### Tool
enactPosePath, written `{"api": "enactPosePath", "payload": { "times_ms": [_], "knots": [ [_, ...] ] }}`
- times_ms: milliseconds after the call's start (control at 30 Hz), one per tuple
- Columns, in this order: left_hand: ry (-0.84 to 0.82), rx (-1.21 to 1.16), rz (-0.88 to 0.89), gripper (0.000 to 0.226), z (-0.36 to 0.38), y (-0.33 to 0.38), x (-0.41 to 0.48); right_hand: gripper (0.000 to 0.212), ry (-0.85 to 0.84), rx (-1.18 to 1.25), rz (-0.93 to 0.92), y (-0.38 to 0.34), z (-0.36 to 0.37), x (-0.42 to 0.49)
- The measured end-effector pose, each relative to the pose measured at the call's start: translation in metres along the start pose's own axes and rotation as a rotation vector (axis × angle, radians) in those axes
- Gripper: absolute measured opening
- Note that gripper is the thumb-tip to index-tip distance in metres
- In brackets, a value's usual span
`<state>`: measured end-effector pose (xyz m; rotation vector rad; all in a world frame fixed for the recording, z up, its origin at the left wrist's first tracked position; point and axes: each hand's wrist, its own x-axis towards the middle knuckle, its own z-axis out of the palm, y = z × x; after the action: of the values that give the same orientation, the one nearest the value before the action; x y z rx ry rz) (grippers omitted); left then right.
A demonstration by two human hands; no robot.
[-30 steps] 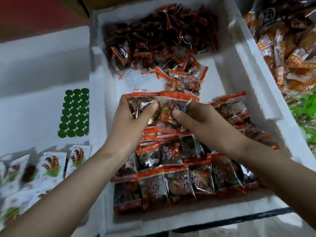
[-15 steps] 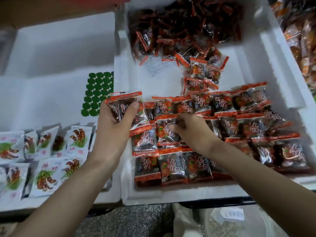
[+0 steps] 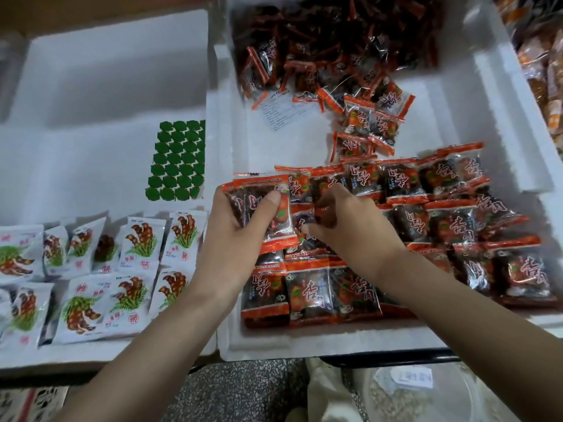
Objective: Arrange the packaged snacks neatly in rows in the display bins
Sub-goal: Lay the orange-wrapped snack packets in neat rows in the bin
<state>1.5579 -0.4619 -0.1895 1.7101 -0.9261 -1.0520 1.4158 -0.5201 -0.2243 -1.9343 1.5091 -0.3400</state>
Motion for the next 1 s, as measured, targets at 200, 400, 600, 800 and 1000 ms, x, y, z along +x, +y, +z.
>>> {"api": "enactPosePath", "payload": {
  "times_ms": [200,400,600,800,1000],
  "knots": [
    [-0.094,0.055,0.055,0.045,0.013,-0.001,-0.001,0.027,-0.213,0.727,-0.054,-0.007,-0.017,-0.022],
    [-0.209,0.174,0.006,0.087,0.023,-0.007,0.003,0.028,-0.21,0.785,-0.002,0.005,-0.028,-0.031],
    [-0.096,-0.009,-0.102,0.038,0.022,0.008,0.01,0.023,0.002,0.645,0.138,0.04,-0.045,-0.021],
    [-0.018,-0.115,-0.129,0.003,0.02,0.009,0.017,0.01,-0.019,0.217,0.136,0.056,-0.024,-0.018],
    [-0.057,-0.093,-0.106,0.009,0.027,0.006,0.016,0.028,0.069,0.197,0.122,0.056,-0.011,-0.014]
  ]
}}
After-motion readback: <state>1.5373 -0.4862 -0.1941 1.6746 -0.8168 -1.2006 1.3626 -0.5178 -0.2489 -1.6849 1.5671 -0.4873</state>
